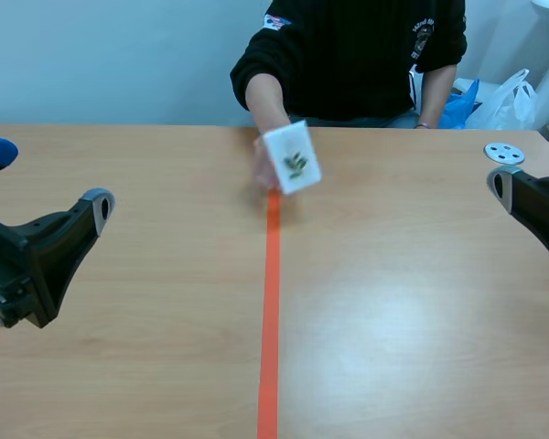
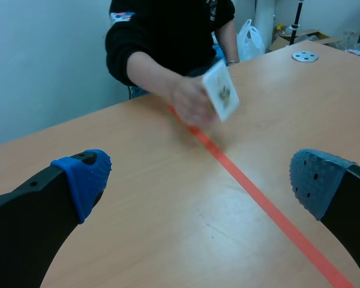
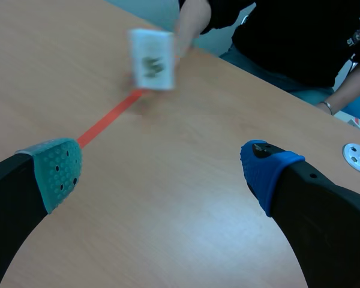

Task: Sort the leaf by its shape. The table is split by an orange tape line. A compound leaf with several leaflets goes to the left side, a simple leaf with one blade goes to the right side. Return to the home posture when a red brick is placed on the table.

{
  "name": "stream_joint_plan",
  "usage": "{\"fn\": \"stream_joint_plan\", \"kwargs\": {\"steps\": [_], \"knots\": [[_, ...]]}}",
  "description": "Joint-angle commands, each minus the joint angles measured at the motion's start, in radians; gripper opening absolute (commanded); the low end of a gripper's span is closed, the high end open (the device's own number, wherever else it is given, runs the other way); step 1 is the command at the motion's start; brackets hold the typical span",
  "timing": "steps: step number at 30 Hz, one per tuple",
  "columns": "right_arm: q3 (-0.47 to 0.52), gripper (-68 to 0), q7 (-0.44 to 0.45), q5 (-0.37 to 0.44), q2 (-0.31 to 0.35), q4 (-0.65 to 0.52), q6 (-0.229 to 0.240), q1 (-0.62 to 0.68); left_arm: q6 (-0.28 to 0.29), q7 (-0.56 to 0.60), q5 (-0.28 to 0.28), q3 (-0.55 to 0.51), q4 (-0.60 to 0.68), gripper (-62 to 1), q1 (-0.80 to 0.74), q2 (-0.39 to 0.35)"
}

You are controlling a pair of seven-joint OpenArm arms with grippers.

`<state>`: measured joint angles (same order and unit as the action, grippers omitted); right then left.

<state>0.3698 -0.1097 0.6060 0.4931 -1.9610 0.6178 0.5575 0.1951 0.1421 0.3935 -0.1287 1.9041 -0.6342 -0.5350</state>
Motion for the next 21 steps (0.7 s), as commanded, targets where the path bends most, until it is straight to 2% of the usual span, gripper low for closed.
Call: {"fn": "stream_joint_plan", "kwargs": {"steps": [1,21], "knots": [[0.010,-13.3,0.018,0.007,0.008,-0.013,-0.003,-0.012,0.002,0.018,0.007,-0.008,0.009,1.4,-0.002,-0.003],[0.010,-13.3,0.011,0.007,0.008,-0.013,-0.003,-0.012,0.002,0.018,0.007,-0.008,0.009,1.4,-0.002,-0.003]]}}
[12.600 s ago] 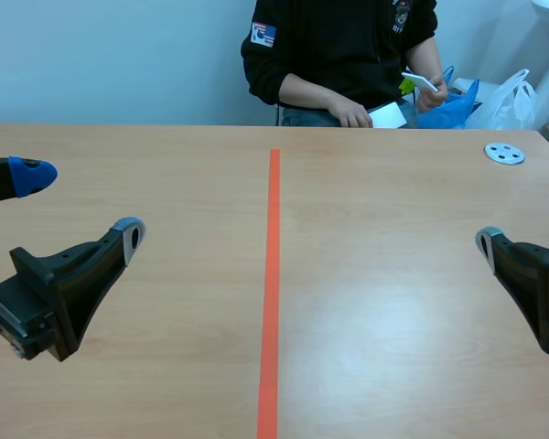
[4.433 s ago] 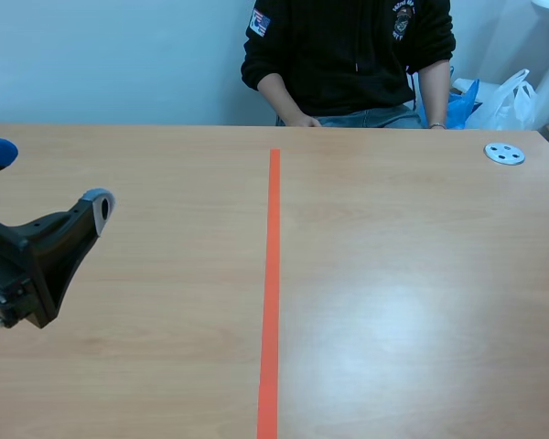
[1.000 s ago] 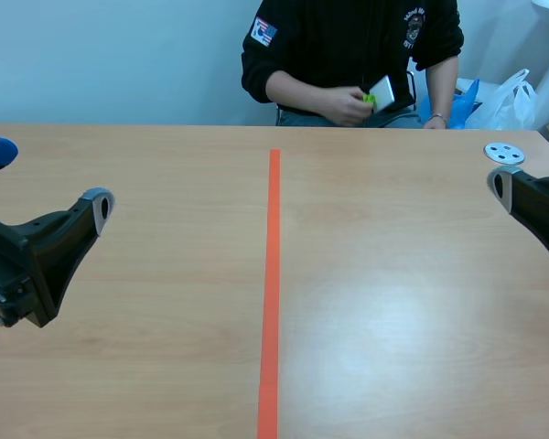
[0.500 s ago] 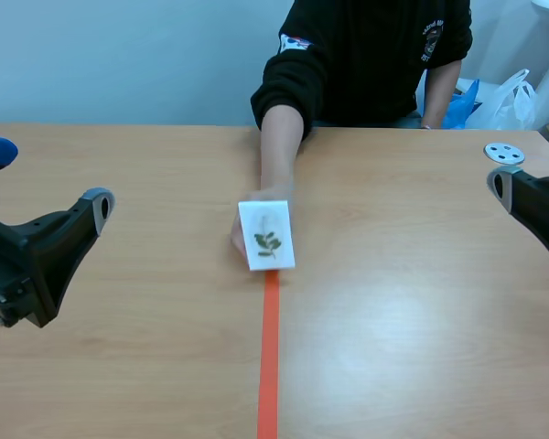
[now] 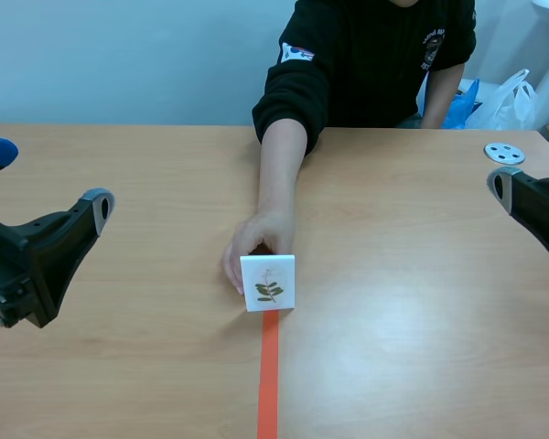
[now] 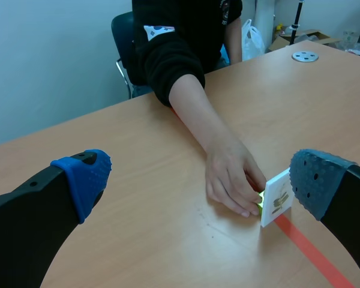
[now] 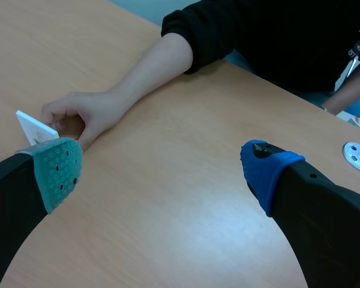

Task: Sort the leaf by its shape. The table is split by an orange tape line. A compound leaf with several leaflets goes to the left side, a simple leaf with one blade goes to the right side. Return to the home posture when a red brick is placed on the table.

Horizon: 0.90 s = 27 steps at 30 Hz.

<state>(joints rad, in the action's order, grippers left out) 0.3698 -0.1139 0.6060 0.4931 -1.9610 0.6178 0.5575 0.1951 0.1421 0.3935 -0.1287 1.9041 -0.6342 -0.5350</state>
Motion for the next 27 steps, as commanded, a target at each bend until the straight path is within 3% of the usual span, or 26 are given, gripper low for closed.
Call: {"fn": "stream_joint_plan", "kwargs": {"steps": [1,11,17,22,27], "knots": [[0.010,-13.3,0.015,0.007,0.008,-0.013,-0.003,-0.012,0.002,0.018,0.007,-0.008,0.009,1.4,-0.002,-0.003],[0.010,-13.3,0.007,0.007,0.014,-0.013,0.004,-0.012,0.002,0.018,0.007,-0.008,0.009,1.4,-0.002,-0.003],[0.010,-13.3,-0.053,0.007,0.031,-0.013,0.005,-0.014,0.002,0.018,0.007,-0.008,0.009,1.4,-0.002,-0.003],[0.009,-13.3,-0.116,0.006,0.058,0.022,0.066,-0.063,0.002,0.018,0.007,-0.008,0.009,1.4,-0.002,-0.003],[-0.047,-13.3,-0.125,-0.019,0.100,0.149,0.122,-0.150,0.002,0.018,0.007,-0.008,0.009,1.4,-0.003,-0.003]]}}
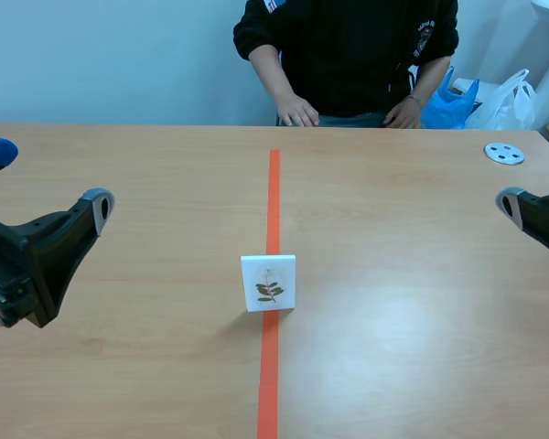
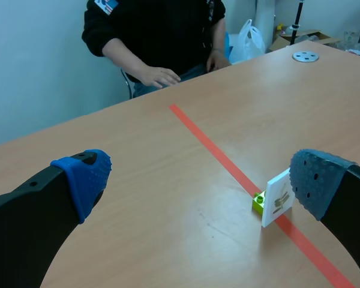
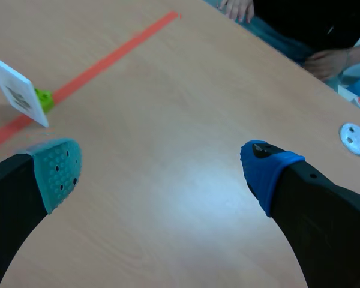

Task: Sort the leaf by its shape. The table is split by an orange tape line. A compound leaf with several leaflets goes to the left side, a simple leaf with one blade goes to the right side. Return to the home posture when a red brick is placed on the table.

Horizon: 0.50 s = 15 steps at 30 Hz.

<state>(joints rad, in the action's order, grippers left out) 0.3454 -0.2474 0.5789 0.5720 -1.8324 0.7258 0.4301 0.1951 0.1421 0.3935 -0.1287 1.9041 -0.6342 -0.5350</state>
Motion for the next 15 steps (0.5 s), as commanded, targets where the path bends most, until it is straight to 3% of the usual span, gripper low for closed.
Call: {"fn": "stream_joint_plan", "kwargs": {"steps": [1,15], "knots": [[-0.049,-13.3,0.009,0.004,0.029,0.053,0.020,-0.047,0.002,0.018,0.007,-0.008,0.009,1.4,-0.003,-0.003],[-0.515,-13.3,0.087,-0.198,0.033,0.399,0.020,-0.420,0.002,0.018,0.007,-0.008,0.009,1.4,-0.003,-0.003]]}}
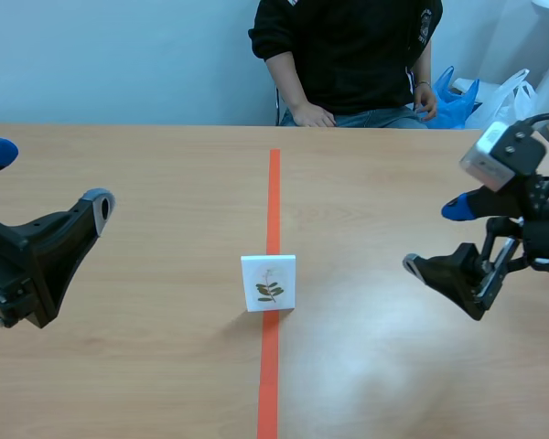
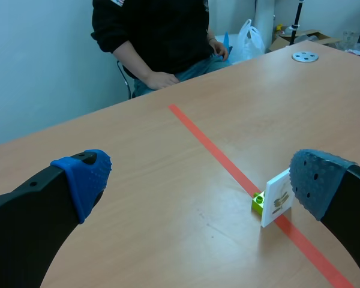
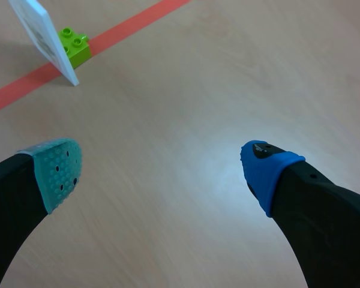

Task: Sort the leaf by its shape. The table is split by an orange tape line. A compound leaf with several leaflets goes to the left side, a simple leaf with one blade goes to the right side. Return to the home posture when a red brick is placed on the table.

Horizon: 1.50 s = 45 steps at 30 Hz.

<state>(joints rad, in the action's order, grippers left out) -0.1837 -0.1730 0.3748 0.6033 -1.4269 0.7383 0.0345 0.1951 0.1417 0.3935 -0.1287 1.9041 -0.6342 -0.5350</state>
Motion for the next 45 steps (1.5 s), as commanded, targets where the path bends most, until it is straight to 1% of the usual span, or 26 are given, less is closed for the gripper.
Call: {"fn": "stream_joint_plan", "kwargs": {"steps": [1,8,13,16,20,25,28,32,35,38,41,45], "knots": [[-0.013,-13.3,0.021,0.000,-0.006,0.018,0.007,-0.048,0.002,0.018,0.007,-0.008,0.009,1.4,-0.003,-0.003],[-0.175,-13.3,0.058,-0.048,-0.088,0.172,0.007,-0.193,0.002,0.018,0.007,-0.008,0.009,1.4,-0.003,-0.002],[-0.258,-13.3,0.068,-0.066,-0.160,0.235,0.007,-0.254,0.002,0.018,0.007,-0.008,0.009,1.4,-0.003,-0.002],[-0.291,-13.7,0.087,-0.103,-0.206,0.266,0.007,-0.270,0.002,0.017,0.007,-0.008,0.009,1.4,-0.003,-0.002],[-0.314,-17.8,0.111,-0.126,-0.268,0.320,0.007,-0.290,0.002,0.018,0.007,-0.008,0.009,1.4,-0.003,0.000],[-0.347,-17.8,0.146,-0.171,-0.342,0.412,0.007,-0.320,0.002,0.018,0.007,-0.008,0.009,1.4,-0.003,0.000],[-0.362,-17.8,0.162,-0.198,-0.375,0.443,0.006,-0.332,0.002,0.018,0.007,-0.008,0.009,1.4,-0.003,0.000],[-0.395,-17.8,0.163,-0.212,-0.409,0.468,0.002,-0.348,0.002,0.018,0.007,-0.008,0.009,1.4,-0.003,0.000],[-0.409,-18.7,0.170,-0.215,-0.420,0.473,-0.021,-0.345,0.002,0.018,0.007,-0.008,0.009,1.4,-0.003,0.000],[-0.409,-26.4,0.173,-0.215,-0.422,0.473,-0.053,-0.345,0.002,0.018,0.007,-0.008,0.009,1.4,-0.003,0.000],[-0.409,-27.1,0.173,-0.215,-0.421,0.473,-0.058,-0.344,0.002,0.018,0.007,-0.008,0.009,1.4,-0.003,0.000],[-0.409,-34.0,0.186,-0.215,-0.422,0.473,-0.069,-0.327,0.002,0.018,0.007,-0.008,0.009,1.4,-0.003,0.000]]}}
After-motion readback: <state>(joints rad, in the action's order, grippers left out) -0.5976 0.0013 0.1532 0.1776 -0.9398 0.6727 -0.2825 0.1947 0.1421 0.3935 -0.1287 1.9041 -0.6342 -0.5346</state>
